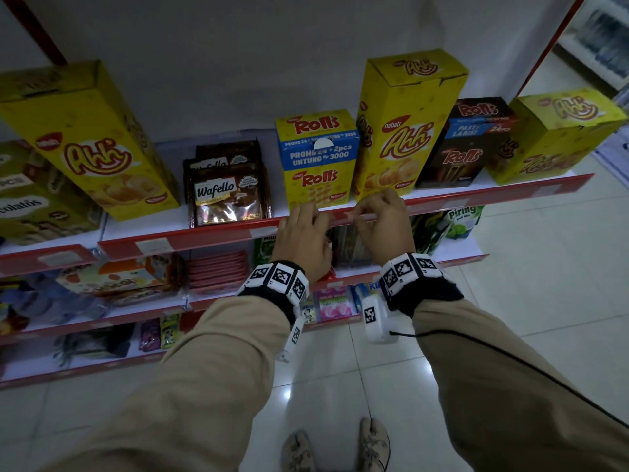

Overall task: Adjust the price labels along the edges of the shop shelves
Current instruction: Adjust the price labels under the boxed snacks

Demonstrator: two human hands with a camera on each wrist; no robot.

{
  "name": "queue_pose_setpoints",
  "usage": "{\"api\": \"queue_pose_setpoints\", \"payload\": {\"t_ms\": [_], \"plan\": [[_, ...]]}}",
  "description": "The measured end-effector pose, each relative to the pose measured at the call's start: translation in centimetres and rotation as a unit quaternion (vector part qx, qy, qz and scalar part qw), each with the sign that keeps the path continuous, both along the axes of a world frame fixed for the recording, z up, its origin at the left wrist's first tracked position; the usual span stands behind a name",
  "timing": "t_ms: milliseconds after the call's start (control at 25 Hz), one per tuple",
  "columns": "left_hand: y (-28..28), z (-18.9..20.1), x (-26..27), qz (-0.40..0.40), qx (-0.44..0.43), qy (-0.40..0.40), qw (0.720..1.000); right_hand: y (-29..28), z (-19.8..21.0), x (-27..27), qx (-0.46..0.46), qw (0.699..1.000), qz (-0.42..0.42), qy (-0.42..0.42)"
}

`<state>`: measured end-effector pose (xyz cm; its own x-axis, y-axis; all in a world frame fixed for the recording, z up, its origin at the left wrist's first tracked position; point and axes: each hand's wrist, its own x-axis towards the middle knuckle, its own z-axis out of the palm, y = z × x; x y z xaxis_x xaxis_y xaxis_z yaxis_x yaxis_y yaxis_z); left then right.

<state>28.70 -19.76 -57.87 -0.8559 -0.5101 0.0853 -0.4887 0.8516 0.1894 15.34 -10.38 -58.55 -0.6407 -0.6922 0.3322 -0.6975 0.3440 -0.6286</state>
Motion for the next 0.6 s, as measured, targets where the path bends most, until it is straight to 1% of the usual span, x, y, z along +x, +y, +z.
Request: {"api": "queue_pose_setpoints", "payload": {"t_ms": [40, 120, 200, 280, 320, 360, 400, 440, 520, 600], "plan": [[-0.1, 0.0, 0.0, 0.001, 0.010, 0.014, 1.000, 0.0, 0.2, 0.1, -0.046, 0.997, -0.022, -0.059], [-0.4, -0.1, 0.0, 0.006, 0.049, 0.058, 0.997, 0.0, 0.6, 0.6, -0.111, 0.977, -0.049, -0.176], [-0.6, -0.1, 0.0, 0.011, 0.084, 0.098, 0.992, 0.0, 0.7, 1.1, -0.149, 0.946, -0.051, -0.283], [-0.6, -0.3, 0.0, 0.016, 0.098, 0.113, 0.989, 0.0, 0.6, 1.7, -0.182, 0.903, -0.038, -0.387], [-0.6, -0.3, 0.0, 0.020, 0.101, 0.117, 0.988, -0.1, 0.6, 2.0, -0.200, 0.882, -0.031, -0.426], [-0.6, -0.3, 0.0, 0.023, 0.104, 0.121, 0.987, -0.2, 0.4, 2.2, -0.212, 0.867, -0.026, -0.450], [-0.6, -0.4, 0.0, 0.026, 0.104, 0.124, 0.986, -0.3, 0.3, 2.5, -0.215, 0.862, -0.020, -0.458], [-0.6, -0.3, 0.0, 0.027, 0.102, 0.128, 0.986, -0.5, 0.2, 2.7, -0.211, 0.866, -0.013, -0.453], [-0.7, -0.3, 0.0, 0.027, 0.099, 0.134, 0.986, -0.5, -0.1, 2.9, -0.192, 0.888, 0.000, -0.418], [-0.7, -0.3, 0.0, 0.028, 0.100, 0.137, 0.985, -0.3, 0.0, 2.6, -0.146, 0.929, 0.010, -0.339]]}}
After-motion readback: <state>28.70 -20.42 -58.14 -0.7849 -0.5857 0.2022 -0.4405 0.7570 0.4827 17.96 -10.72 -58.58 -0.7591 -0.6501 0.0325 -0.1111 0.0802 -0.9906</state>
